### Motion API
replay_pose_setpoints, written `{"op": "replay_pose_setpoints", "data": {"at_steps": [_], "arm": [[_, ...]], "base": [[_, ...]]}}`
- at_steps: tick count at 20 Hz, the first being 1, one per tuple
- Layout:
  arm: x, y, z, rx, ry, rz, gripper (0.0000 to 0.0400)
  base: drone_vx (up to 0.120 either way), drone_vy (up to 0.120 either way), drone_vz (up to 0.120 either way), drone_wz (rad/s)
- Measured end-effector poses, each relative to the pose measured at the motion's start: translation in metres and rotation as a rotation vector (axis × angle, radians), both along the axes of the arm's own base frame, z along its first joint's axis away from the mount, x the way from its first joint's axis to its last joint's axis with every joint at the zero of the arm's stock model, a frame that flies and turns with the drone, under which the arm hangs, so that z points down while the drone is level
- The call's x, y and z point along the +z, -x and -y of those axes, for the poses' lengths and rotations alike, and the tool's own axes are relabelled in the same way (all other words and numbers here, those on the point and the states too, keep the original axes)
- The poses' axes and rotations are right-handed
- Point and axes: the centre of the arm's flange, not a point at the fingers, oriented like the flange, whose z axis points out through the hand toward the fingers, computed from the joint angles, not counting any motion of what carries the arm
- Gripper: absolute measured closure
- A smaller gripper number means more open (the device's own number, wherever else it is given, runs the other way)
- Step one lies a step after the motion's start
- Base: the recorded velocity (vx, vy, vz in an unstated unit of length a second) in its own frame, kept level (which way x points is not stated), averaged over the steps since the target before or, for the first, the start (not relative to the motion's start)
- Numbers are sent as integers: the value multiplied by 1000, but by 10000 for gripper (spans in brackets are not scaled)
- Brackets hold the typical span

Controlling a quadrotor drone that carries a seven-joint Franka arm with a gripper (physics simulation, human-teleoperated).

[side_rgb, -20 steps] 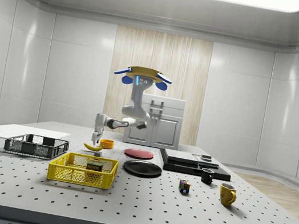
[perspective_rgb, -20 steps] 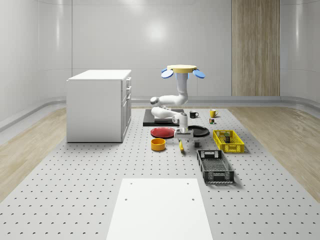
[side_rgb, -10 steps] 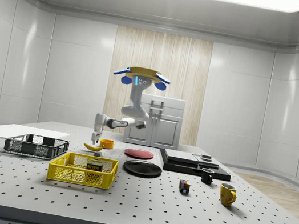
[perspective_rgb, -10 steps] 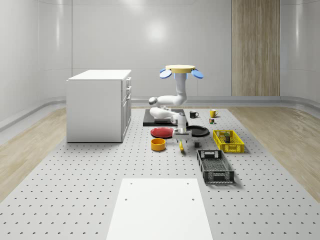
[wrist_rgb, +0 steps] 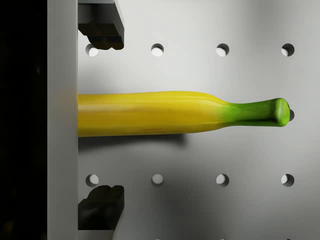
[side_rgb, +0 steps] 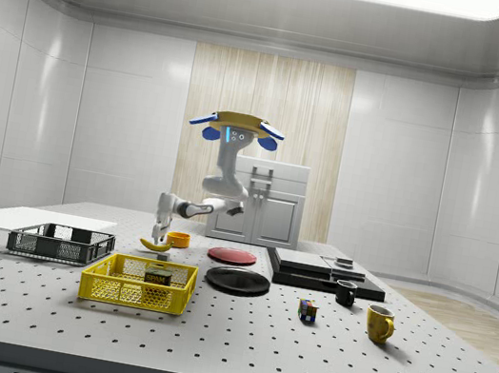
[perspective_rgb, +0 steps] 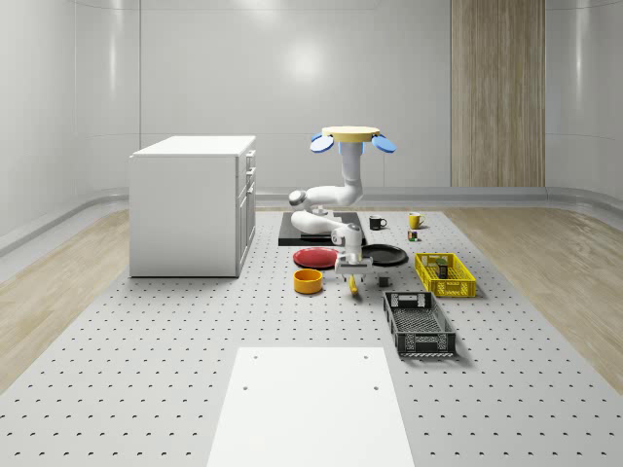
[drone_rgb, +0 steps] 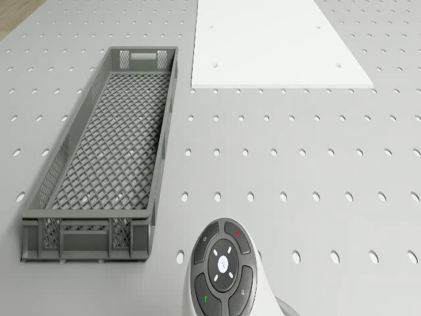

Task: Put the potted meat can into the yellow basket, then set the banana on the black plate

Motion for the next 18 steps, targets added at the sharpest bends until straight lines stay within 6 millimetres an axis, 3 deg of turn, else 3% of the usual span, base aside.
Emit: {"op": "replay_pose_setpoints", "data": {"at_steps": [18], "arm": [[30, 0, 0, 0, 0, 0, 0]], "base": [[0, 0, 0, 0]]}}
